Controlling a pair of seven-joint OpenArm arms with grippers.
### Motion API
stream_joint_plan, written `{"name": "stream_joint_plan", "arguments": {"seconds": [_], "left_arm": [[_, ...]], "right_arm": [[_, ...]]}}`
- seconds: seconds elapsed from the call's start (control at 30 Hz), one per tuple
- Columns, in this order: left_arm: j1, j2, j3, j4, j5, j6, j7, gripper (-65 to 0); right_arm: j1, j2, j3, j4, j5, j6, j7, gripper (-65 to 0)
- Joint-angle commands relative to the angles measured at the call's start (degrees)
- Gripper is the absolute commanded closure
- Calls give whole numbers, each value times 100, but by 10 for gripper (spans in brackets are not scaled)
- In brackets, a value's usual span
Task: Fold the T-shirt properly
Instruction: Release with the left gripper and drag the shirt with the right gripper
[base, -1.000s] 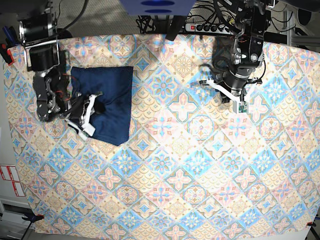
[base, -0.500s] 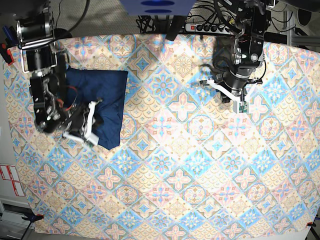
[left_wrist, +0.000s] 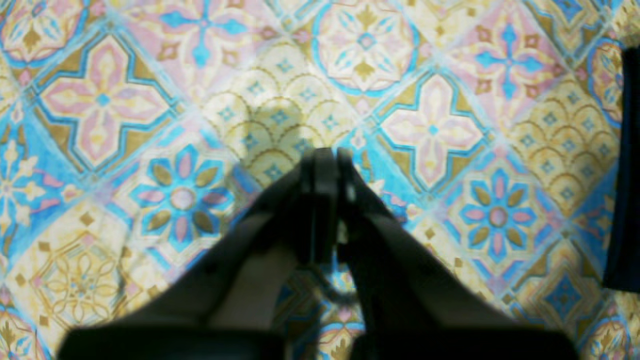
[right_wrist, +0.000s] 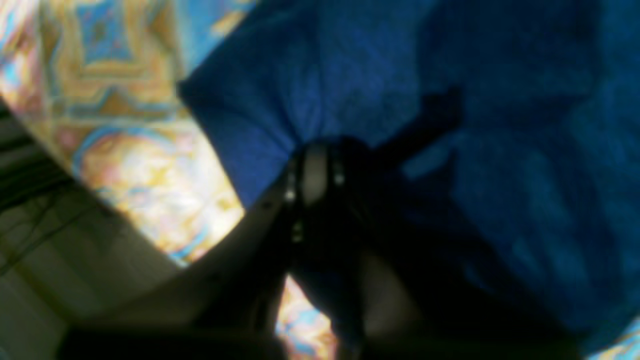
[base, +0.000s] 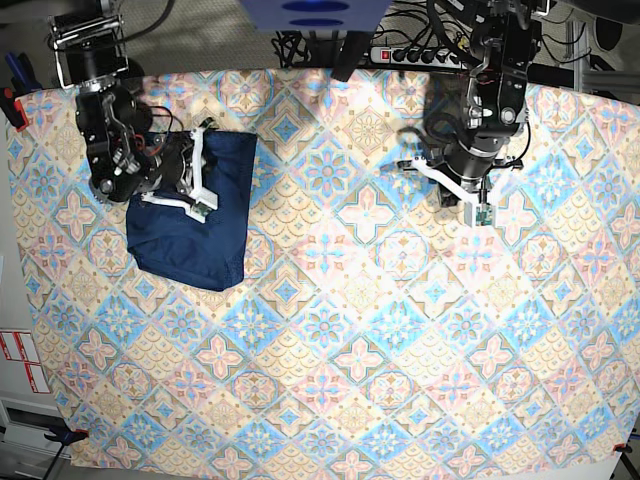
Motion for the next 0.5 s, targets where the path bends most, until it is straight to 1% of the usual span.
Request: {"name": "stream_joint_plan", "arguments": {"seconds": [0.0, 0.17, 0.33, 0.47], "left_arm": [[-76, -18, 6, 82, 34, 0, -96, 0], [-146, -18, 24, 73, -1, 0, -69, 0], [-146, -9, 24, 73, -1, 0, -69, 0], [-146, -9, 24, 73, -1, 0, -69, 0]], "right_arm": [[107, 55, 59, 203, 95, 14, 51, -2], [-113, 55, 68, 282, 86, 14, 7, -2], [-139, 73, 613, 291, 86, 14, -54, -2], [-148, 354, 745, 546, 112, 14, -72, -2]]}}
